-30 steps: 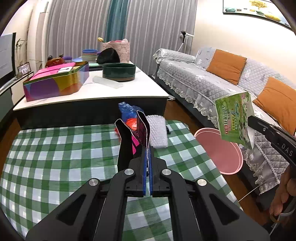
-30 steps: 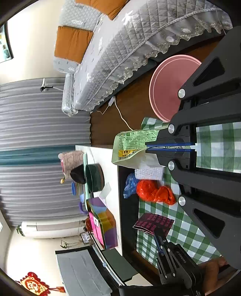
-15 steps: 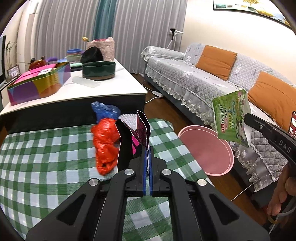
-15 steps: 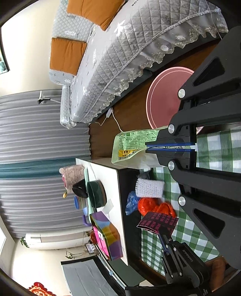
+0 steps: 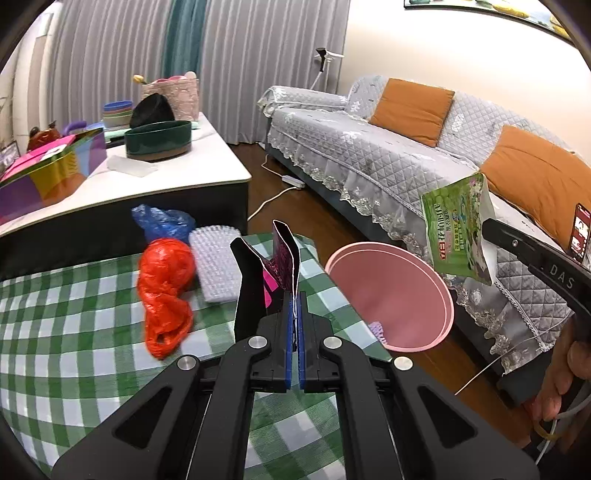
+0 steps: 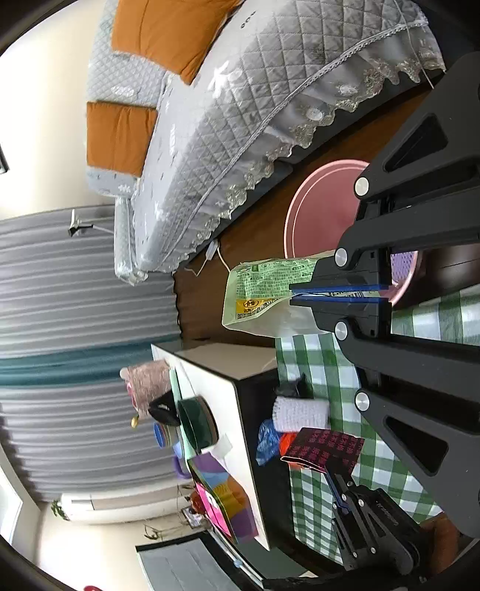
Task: Collect trash
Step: 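Carry the card case and green packet over the pink bin with both grippers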
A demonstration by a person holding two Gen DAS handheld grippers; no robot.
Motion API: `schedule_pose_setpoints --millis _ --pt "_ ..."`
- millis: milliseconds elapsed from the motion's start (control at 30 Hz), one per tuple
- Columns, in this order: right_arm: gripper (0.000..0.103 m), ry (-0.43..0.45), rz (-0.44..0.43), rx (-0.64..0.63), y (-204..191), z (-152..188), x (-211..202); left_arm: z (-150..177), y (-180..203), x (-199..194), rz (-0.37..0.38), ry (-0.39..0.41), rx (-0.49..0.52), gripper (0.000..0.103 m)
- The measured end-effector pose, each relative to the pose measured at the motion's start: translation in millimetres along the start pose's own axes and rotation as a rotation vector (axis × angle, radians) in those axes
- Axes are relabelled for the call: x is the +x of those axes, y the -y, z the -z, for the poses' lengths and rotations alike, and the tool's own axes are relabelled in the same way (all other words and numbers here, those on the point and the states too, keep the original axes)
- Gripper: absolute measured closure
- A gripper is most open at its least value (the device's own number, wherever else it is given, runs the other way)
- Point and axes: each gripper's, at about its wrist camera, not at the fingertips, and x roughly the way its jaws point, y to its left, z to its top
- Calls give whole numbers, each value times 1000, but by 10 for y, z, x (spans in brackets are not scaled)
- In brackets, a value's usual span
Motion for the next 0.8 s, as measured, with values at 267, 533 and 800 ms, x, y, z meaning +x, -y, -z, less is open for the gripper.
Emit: schedule_pose_setpoints --millis 267,533,800 --pt "101 5 38 43 238 -1 64 -4 175 124 31 -6 26 101" --pt "101 -2 70 69 431 27 168 -67 391 275 77 -3 66 101" --pt "101 -18 92 78 498 56 313 -221 595 519 127 2 98 101"
